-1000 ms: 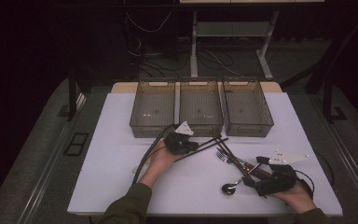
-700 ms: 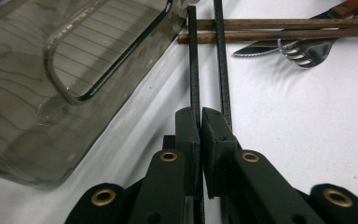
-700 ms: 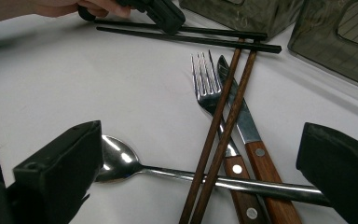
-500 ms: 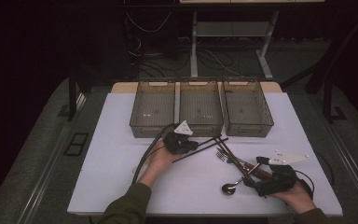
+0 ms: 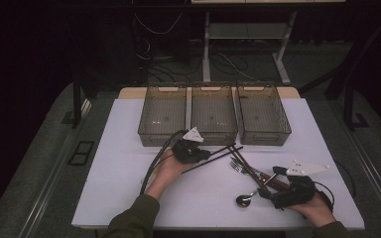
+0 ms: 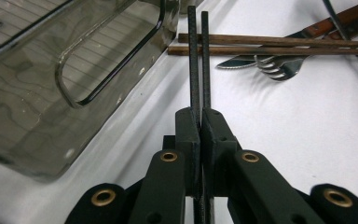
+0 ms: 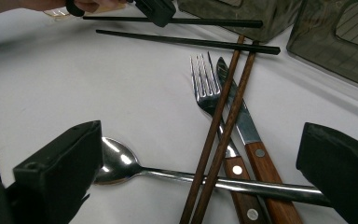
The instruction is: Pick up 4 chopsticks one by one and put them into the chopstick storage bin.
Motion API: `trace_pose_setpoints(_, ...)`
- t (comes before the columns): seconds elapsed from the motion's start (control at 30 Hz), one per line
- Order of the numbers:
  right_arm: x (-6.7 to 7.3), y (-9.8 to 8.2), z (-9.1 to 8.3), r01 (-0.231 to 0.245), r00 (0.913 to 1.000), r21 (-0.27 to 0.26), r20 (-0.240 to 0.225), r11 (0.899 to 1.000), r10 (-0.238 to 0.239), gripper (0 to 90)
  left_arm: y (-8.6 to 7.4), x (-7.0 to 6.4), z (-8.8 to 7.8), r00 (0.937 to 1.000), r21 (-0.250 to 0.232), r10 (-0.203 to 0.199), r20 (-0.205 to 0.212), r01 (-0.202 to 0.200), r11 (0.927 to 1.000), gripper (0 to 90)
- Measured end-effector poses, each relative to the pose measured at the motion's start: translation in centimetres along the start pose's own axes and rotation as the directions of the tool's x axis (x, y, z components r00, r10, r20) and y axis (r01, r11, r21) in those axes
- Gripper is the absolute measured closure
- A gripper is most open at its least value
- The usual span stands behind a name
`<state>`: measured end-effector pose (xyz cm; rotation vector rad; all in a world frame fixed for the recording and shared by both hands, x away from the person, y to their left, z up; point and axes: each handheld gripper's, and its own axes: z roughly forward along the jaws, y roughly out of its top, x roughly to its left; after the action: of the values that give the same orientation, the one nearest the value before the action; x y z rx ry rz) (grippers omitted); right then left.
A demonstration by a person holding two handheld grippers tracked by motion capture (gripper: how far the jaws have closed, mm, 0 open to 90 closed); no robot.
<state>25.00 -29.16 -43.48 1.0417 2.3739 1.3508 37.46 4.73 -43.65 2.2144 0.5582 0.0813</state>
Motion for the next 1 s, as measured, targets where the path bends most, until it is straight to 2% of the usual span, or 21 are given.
trace_pose_setpoints(0.07, 0.0, -0.1, 0.2, -0.011, 0.9999, 0.006, -0.002, 1.000, 0.011, 0.9, 0.1, -0.2, -0.3, 1.0000, 0.004, 0.002, 0.003, -0.002, 1.0000, 85.4)
trace_pose_setpoints(0.5, -0.1, -0.1, 0.7, -0.007, 0.9999, 0.005, 0.012, 1.000, 0.007, 0.8, 0.4, -1.4, -2.8, 0.9996, -0.009, 0.009, 0.025, -0.009, 0.9999, 85.4)
trace_pose_setpoints(0.8, 0.0, -0.1, 0.6, -0.008, 0.9999, 0.006, 0.008, 1.000, 0.008, 0.8, 0.3, -1.0, -4.3, 0.9993, -0.015, 0.001, 0.037, 0.000, 0.9999, 85.3)
trace_pose_setpoints(1.0, 0.0, -0.1, 0.6, -0.008, 0.9999, 0.006, 0.008, 1.000, 0.008, 0.9, 0.2, -0.6, -5.4, 0.9986, -0.027, -0.018, 0.050, 0.020, 0.9994, 85.4)
